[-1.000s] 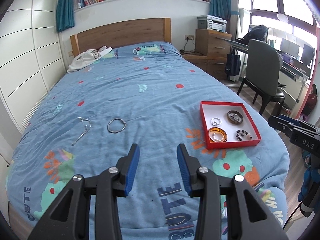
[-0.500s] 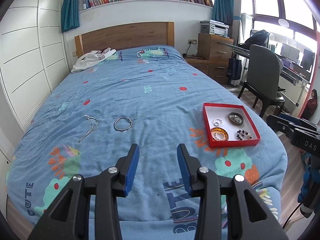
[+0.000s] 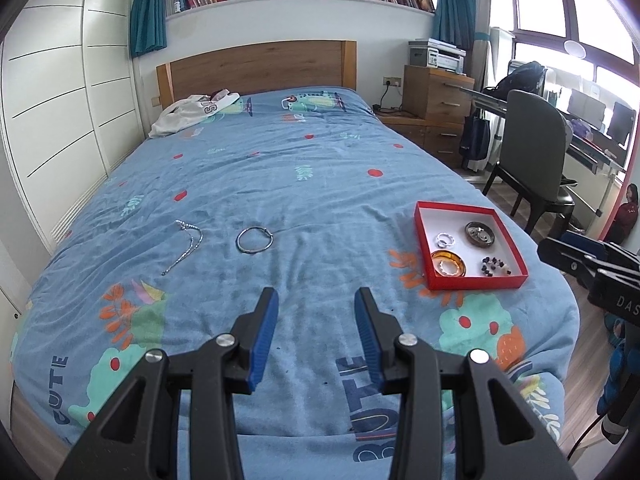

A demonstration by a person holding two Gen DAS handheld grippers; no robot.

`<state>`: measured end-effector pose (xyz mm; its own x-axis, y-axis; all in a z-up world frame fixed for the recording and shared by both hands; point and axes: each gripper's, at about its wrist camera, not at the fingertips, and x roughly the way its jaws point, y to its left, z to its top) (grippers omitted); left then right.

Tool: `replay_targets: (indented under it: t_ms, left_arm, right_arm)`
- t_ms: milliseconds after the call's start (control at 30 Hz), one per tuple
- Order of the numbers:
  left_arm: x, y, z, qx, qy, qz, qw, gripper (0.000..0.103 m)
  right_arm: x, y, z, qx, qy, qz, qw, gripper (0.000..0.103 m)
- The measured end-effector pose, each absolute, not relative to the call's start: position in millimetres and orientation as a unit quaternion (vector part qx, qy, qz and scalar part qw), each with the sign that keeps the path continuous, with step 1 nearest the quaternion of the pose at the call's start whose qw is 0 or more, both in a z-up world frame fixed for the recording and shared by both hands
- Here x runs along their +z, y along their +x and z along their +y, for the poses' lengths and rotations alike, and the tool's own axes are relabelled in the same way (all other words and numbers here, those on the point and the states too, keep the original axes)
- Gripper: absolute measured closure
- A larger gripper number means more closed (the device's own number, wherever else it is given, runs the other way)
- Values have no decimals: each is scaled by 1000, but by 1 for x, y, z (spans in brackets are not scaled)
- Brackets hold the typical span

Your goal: Organize jewelry

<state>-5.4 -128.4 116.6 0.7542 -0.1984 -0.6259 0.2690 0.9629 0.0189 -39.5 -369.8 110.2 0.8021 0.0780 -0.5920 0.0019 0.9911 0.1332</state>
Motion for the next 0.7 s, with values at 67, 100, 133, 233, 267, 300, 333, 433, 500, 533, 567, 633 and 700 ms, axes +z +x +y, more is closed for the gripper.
replay_targets:
  t_ms: [67,100,133,233,267,300,333,433,500,533,567,633,700]
  left_arm:
    - [116,-6,-128,-125,54,328,935,65]
    - [116,-6,-128,-124,54,328,935,65]
    - [116,-6,-127,-125,54,328,935,65]
    - [114,-5,-127,-123,55,330,934,65]
    - [113,-5,-126,-122,56,331,934,65]
    - [112,-5,-126,-121,56,332,934,65]
    - [111,-5,-125,-120,56,333,934,65]
    - [107,-5,-123,-118,55,337,932,65]
    - [103,-3,-119,-114,53,342,931,64]
    - [101,-2,-117,-111,51,345,930,62]
    - [99,0,-114,-108,50,348,930,59]
    - [96,4,-106,-99,47,353,929,59]
    - [92,9,-97,-92,43,358,928,59]
  right_arm:
    - [109,-40,-368,22,63,314,947,35]
    - [109,-41,-367,23,62,315,947,34]
    - [108,-41,-366,25,62,315,947,33]
    - [108,-41,-364,28,61,316,946,33]
    - [108,-42,-364,29,61,316,946,33]
    - [107,-41,-362,30,61,317,946,33]
    - [107,-41,-361,31,61,317,946,33]
    - [105,-41,-358,35,59,319,945,33]
    - [104,-40,-356,37,58,321,944,33]
    - [104,-39,-355,39,58,323,944,33]
    - [103,-39,-354,40,58,324,944,33]
    - [101,-37,-352,43,58,326,943,32]
    - [99,-33,-350,45,60,329,941,32]
